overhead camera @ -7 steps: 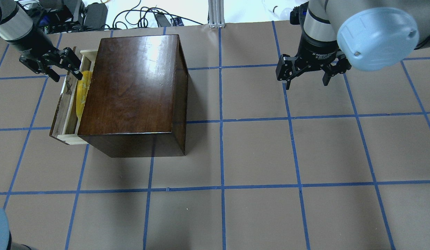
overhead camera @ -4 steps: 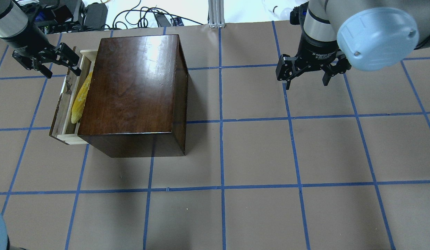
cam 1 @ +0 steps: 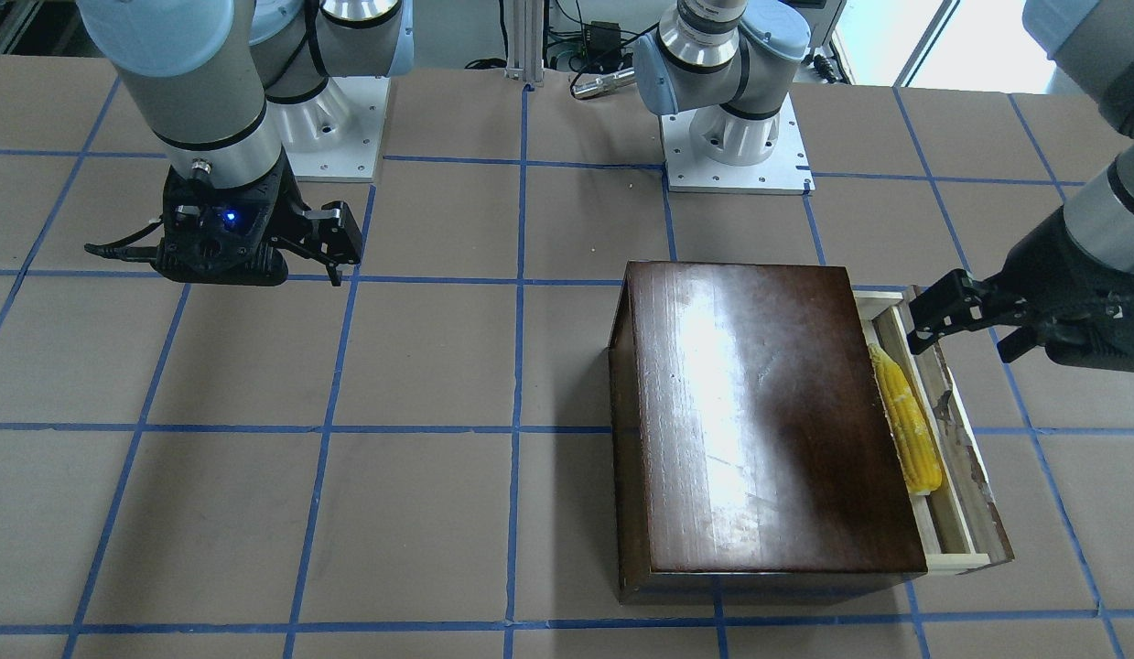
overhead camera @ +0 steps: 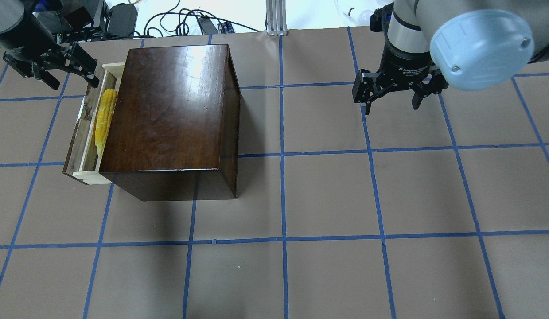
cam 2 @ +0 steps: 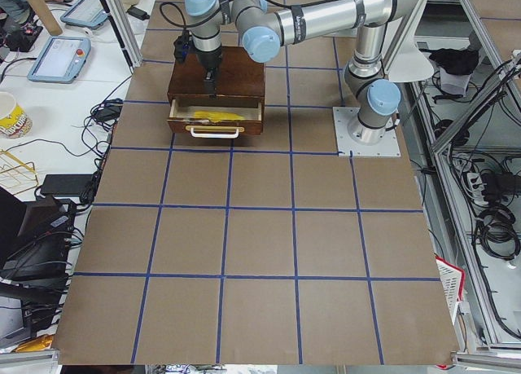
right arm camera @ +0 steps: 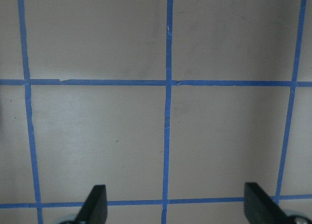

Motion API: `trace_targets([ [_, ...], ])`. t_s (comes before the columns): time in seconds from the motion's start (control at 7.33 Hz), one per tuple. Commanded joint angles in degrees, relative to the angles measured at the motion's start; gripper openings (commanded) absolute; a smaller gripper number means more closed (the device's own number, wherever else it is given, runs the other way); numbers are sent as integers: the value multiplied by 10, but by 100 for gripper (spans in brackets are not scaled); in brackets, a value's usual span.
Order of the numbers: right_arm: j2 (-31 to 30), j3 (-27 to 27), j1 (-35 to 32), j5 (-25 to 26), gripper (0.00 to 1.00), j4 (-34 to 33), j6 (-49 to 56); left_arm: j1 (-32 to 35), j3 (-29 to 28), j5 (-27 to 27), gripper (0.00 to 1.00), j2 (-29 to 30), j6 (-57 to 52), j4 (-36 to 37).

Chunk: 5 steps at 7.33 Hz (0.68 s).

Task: Open drawer and put corn inside

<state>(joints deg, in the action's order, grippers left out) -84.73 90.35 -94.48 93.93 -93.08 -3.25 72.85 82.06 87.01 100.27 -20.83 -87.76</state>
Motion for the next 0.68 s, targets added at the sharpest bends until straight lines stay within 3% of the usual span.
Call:
trace_targets([
  [0.0,0,0,0,-1,100,0,0,67,1,4,100,-40,47,-28],
  [0.55,0,1,0,-1,100,0,0,180,14,4,100,-83,159,-64],
])
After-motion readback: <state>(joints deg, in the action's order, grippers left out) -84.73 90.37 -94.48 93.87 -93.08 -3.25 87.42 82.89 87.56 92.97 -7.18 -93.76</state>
